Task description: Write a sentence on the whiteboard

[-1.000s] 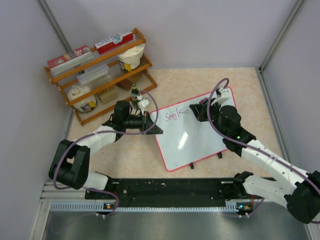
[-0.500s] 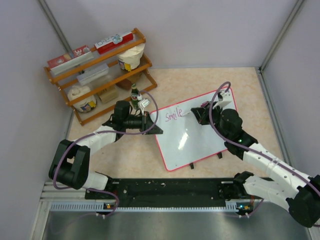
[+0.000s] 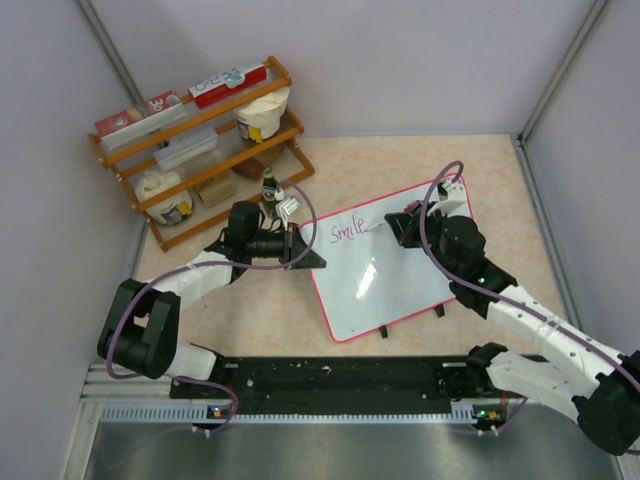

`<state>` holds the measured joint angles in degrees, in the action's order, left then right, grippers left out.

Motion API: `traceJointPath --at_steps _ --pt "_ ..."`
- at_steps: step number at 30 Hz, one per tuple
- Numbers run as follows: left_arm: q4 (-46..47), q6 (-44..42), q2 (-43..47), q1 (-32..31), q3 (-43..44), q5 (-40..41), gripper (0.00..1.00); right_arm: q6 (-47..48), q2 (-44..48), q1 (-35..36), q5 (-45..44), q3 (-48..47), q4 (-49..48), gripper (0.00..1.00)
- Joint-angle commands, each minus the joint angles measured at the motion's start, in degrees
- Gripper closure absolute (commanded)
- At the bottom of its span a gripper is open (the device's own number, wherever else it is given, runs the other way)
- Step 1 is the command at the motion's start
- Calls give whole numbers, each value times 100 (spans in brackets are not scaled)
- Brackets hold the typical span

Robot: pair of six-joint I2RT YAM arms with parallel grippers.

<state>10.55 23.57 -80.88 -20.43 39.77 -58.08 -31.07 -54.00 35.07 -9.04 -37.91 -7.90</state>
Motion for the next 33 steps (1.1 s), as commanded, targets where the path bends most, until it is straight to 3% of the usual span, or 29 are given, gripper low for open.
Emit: traceJointPath --at_steps 1,19,33 --pt "-729 -1355 -191 -295 -303 764 100 198 3 -44 -327 -226 96 100" --pt "-747 -1338 -95 -295 -329 816 100 408 751 -70 86 -243 280 100" --pt "-738 -1355 -103 -295 -321 825 100 470 689 -940 1553 -296 342 100"
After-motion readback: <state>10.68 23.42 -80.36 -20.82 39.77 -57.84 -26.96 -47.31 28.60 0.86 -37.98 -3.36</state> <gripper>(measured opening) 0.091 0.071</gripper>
